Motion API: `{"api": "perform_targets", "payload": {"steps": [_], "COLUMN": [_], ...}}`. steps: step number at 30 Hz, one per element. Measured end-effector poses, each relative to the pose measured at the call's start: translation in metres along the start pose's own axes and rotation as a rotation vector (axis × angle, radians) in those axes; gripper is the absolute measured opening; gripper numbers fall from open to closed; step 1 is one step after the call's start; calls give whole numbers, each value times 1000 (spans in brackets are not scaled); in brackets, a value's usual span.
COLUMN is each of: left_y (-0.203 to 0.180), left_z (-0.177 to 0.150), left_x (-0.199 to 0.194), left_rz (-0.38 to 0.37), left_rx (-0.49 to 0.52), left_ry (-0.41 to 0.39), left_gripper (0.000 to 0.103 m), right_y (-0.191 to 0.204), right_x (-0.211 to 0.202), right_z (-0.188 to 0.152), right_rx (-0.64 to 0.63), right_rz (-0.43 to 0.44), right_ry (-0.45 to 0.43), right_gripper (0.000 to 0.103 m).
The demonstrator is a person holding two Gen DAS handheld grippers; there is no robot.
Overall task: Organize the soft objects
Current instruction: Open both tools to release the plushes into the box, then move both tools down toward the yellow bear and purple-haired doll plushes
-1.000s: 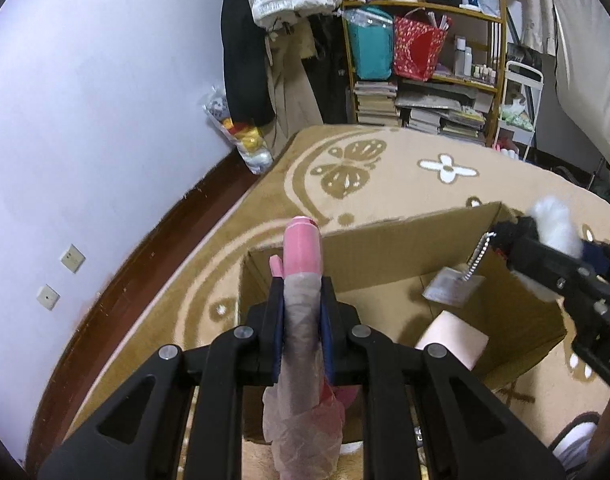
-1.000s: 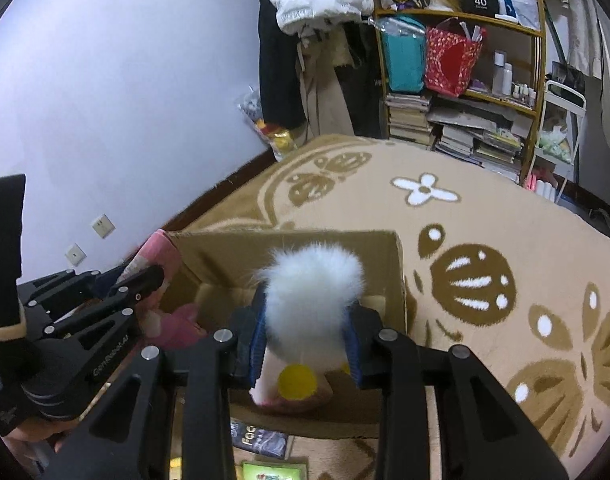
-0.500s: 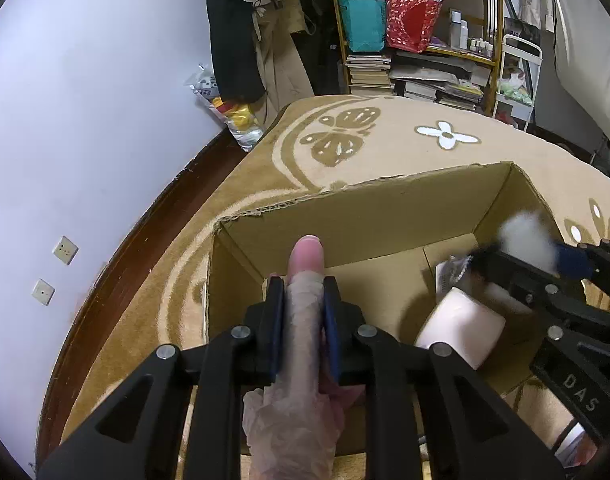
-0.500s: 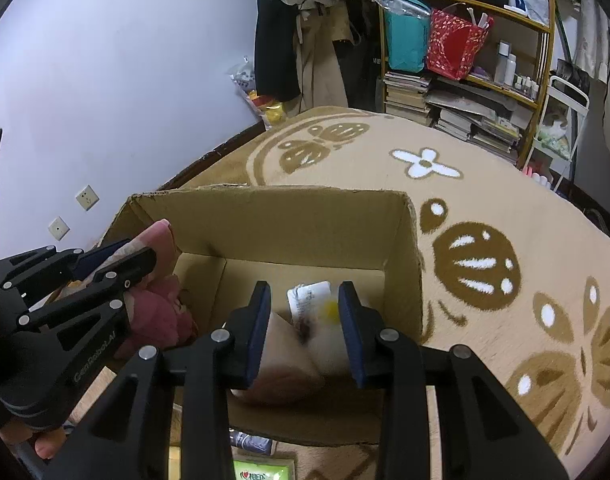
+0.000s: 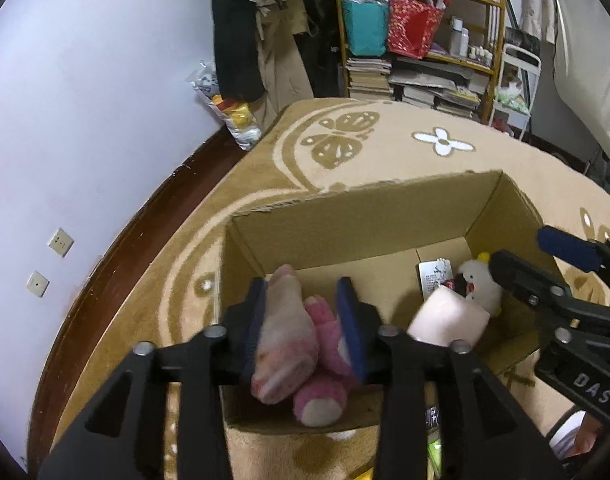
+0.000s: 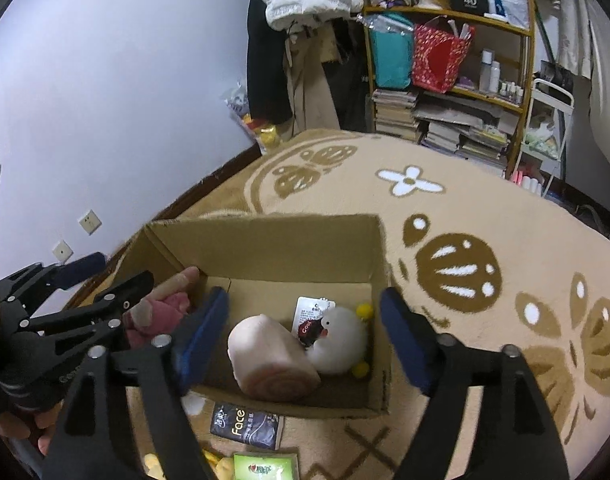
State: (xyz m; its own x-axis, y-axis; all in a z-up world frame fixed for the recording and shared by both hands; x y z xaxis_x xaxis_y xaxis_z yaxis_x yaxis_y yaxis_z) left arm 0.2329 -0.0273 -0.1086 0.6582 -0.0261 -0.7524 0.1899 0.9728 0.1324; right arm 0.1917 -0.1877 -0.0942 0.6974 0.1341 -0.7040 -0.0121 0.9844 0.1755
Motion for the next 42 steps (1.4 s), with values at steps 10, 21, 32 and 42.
{"api": "perform_targets", "payload": {"steps": [10, 21, 32, 42], "left_y": [23, 27, 11, 9], "left_z": [6, -17, -60, -96], "left_x": [-53, -87, -89, -79], "left_rz": [40, 50, -13, -75], "left_rx": [-62, -35, -3, -58], "left_ry": [-121, -112, 16, 148], "left_gripper": [100, 102, 102, 102], "right_y": [-9, -15, -17, -11], "right_x": [-39, -71, -82, -78], "right_z": [-6, -32, -80, -124], "right_rx": [53, 82, 127, 124], "right_rz": [-2, -23, -34, -35], "right_ry": [-9, 28, 124, 251], "right_gripper": [103, 103, 103, 103]}}
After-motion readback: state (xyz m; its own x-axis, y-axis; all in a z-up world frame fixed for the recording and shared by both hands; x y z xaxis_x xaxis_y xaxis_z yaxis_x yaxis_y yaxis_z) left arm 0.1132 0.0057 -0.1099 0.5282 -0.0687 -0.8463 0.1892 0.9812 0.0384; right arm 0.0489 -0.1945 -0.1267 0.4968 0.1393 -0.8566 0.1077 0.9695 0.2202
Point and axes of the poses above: each gripper's, at about its wrist camera, not at the fingertips, and x roughly the way its jaws point, y to its left, z to its top, the point moved 8 cm from there along x, roughly the way its jaws point, and after that the axes turned 3 degrees about -y, right-handed, at the moved point
